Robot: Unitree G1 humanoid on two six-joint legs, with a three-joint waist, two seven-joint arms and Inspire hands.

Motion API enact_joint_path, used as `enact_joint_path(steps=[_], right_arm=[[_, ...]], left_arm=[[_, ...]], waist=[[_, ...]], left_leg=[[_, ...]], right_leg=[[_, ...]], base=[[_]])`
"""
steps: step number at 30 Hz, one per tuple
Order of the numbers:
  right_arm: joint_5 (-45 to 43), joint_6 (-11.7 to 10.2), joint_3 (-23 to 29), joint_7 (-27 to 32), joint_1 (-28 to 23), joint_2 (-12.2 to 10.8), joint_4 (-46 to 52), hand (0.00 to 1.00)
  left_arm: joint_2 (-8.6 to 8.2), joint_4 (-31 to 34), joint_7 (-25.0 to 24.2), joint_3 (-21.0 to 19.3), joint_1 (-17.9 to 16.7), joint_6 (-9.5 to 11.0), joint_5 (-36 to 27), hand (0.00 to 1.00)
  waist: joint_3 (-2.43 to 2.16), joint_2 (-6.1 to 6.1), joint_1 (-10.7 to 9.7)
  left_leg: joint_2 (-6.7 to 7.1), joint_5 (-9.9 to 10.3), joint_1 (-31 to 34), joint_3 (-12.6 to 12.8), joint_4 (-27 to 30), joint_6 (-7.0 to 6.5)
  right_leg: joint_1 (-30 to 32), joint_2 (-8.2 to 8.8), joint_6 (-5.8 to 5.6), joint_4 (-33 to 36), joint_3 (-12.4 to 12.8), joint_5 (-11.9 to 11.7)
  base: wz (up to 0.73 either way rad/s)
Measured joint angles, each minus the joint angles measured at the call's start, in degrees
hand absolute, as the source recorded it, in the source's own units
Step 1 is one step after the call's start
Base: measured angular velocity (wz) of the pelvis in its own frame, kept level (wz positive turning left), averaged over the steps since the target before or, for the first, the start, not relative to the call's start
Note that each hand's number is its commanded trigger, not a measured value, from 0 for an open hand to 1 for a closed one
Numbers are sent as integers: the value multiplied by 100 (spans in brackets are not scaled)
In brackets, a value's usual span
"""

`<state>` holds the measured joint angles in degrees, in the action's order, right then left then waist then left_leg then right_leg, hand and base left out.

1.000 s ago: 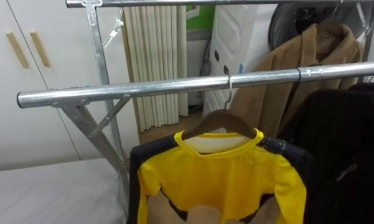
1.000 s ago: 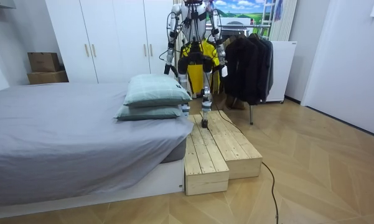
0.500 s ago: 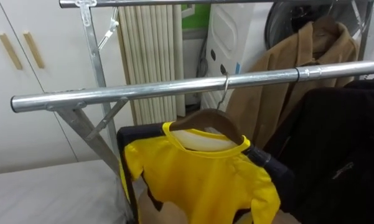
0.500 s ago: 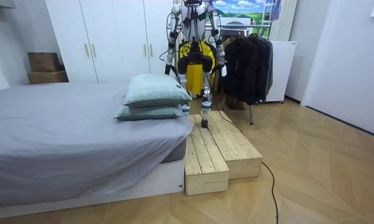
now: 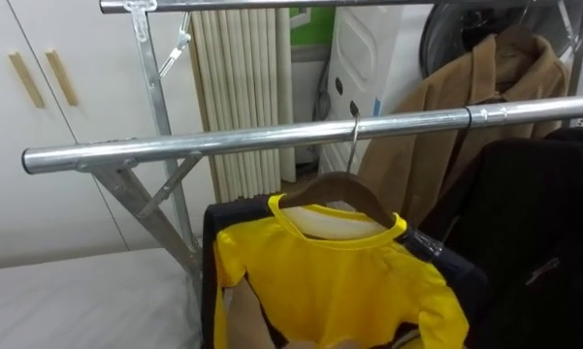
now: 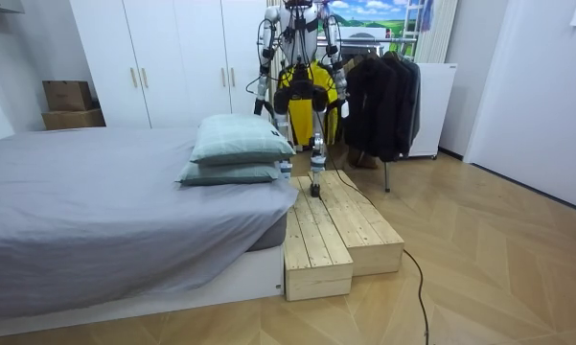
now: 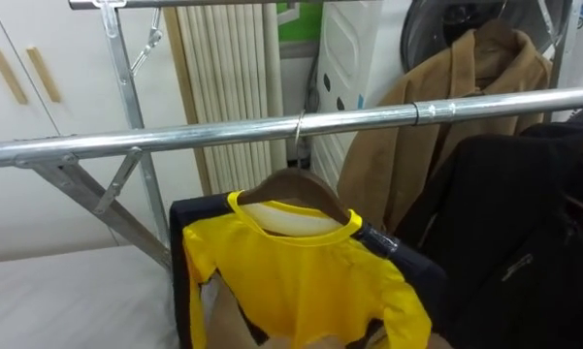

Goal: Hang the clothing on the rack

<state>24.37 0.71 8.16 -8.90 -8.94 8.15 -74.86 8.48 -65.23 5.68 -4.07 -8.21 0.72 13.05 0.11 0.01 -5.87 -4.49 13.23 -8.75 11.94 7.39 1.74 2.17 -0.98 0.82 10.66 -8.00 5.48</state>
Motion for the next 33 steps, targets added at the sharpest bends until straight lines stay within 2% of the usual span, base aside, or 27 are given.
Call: enact_joint_path(steps=[9, 18, 21, 24, 27, 28, 30, 31, 32, 33], right_arm=[[36, 64, 2, -4, 0, 9, -9, 0], [-217, 65, 39, -9, -8, 73, 10, 0], [-248, 63, -90, -12, -15, 104, 71, 0], [-511, 61, -191, -33, 109, 175, 135, 0], [-1025, 67, -295, -48, 285, 281, 130, 0], [-1129, 67, -384, -33, 323, 300, 130, 0], [-1381, 72, -443, 15, 380, 334, 109, 0], [-1526, 98, -440, 26, 389, 348, 105, 0], [-1693, 154, -397, 50, 400, 345, 104, 0], [-1812, 191, -390, 59, 426, 335, 96, 0]], left_arm=[[-1, -8, -18, -6, 63, -95, 4, 0], [2, -48, -50, -21, 88, -157, 109, 0], [39, -32, -20, -22, 77, -140, 115, 0], [25, 88, 2, -31, 77, -119, 126, 0], [25, 116, 27, -29, 77, 16, 286, 0], [24, 147, 38, -16, 87, 46, 281, 0], [23, 252, 38, -16, 145, 96, 283, 0], [13, 315, 34, -12, 214, 139, 284, 0], [11, 382, 26, -8, 280, 198, 284, 0], [24, 389, 25, -9, 323, 216, 284, 0]], waist=[[3, 15, -1], [0, 118, 6], [5, 115, 111], [1, 108, 174], [-5, 126, 245], [-6, 128, 272], [-2, 122, 288], [0, 115, 290], [-3, 80, 292], [6, 32, 320]], left_leg=[[-7, 2, -44, -38, -5, 2], [-61, 34, -62, -115, -5, 45], [-103, 53, -64, -109, 30, 80], [-93, 60, 133, -142, 231, 95], [-115, 49, 415, -362, 451, 107], [-133, 41, 512, -479, 504, 122], [-180, -2, 720, -522, 590, 193], [-205, -58, 879, -434, 615, 242], [-230, -153, 1012, -168, 566, 264], [-240, -256, 1036, 20, 511, 271]], right_leg=[[-62, 2, 1, 5, -14, 44], [-117, -29, 52, 15, -150, 87], [-101, -53, 112, 110, -183, 178], [48, 42, 136, 306, -316, 329], [82, 96, 155, 311, -613, 322], [71, 108, 152, 307, -779, 329], [31, 146, 155, 288, -1209, 344], [2, 193, 154, 273, -1549, 364], [-41, 252, 173, 209, -1853, 448], [-70, 294, 251, 175, -1998, 504]], base=[[1], [4], [3], [22], [42], [76], [101], [138], [144], [134]])
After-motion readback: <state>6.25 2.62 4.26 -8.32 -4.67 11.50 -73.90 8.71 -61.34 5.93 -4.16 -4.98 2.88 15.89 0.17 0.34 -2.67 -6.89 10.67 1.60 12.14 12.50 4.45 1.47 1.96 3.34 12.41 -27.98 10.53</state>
